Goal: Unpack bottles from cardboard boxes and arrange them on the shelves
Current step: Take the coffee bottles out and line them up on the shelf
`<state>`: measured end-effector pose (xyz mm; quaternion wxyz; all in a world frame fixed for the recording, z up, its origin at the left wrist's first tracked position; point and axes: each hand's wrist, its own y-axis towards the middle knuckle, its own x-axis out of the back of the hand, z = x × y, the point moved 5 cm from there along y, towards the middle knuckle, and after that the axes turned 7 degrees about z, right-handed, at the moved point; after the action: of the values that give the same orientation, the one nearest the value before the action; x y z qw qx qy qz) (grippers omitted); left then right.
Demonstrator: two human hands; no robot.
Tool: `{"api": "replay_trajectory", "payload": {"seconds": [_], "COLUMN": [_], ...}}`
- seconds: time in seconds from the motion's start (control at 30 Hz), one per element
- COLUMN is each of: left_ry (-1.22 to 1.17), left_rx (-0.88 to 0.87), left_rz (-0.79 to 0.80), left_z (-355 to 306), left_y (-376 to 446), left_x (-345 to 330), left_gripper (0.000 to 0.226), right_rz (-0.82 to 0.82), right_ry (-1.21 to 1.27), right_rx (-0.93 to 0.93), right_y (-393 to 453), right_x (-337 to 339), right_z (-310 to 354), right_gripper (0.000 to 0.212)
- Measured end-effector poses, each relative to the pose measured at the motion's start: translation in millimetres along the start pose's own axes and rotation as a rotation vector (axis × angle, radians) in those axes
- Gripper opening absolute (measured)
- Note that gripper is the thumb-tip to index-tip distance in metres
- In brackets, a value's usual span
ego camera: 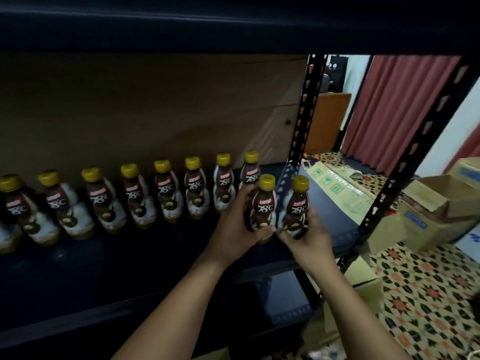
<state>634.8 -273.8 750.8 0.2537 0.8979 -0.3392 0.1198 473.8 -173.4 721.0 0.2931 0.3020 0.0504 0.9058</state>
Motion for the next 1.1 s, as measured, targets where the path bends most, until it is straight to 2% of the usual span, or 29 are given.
{"api": "replay_trajectory", "payload": {"seconds": [0.13,0.23,0.33,0.4,0.43,0.57,0.7,0.77,0.9,1.1], "left_ry": [0.003,0.015,0.105,0.231,0.316,0.599,0.675,0.718,0.823,0.896], "left_rx": [0.0,0.034,0.007,-0.071,-0.108,-0.147,-0.093,-0.077,-0.044,0.035], "left_rz": [0.041,0.088,0.088,0.115,0.151,0.293,0.328,0.305,0.289,0.271], "left_z": [-4.0,-8.3,-29.1,-52.3,-62.9,-82.4,-80.5,-80.8,-81.2,-71.9], "left_y": [17.6,27.2,37.6,46.6,51.8,75.3,96.4,106.4,126.4,149.2], "left_x": [-24.1,-32.1,-26.0,-16.1,-12.2,-5.2,-8.7,-10.7,-12.1,-8.9], "left_gripper": [0.089,0.104,0.115,0.105,0.096,0.064,0.06,0.057,0.057,0.055], "right_rz": [0.002,0.014,0.016,-0.015,-0.043,-0.132,-0.081,-0.057,-0.082,-0.045], "right_ry": [-0.01,-0.024,-0.004,-0.013,-0.02,-0.045,-0.072,-0.093,-0.119,-0.059], "right_rx": [-0.004,0.027,0.034,0.035,0.045,0.107,0.046,-0.002,0.081,0.091], "right_y": [6.6,10.8,11.3,8.3,5.8,-0.2,9.6,20.2,45.6,77.2], "right_x": [21.0,30.3,33.9,35.6,36.8,35.7,29.0,26.9,25.7,20.3], "right_z": [-16.4,-20.9,-22.9,-22.7,-21.0,-15.1,-17.2,-19.6,-19.8,-23.8], "right_gripper": [0.043,0.042,0.059,0.078,0.081,0.074,0.078,0.07,0.052,0.056]}}
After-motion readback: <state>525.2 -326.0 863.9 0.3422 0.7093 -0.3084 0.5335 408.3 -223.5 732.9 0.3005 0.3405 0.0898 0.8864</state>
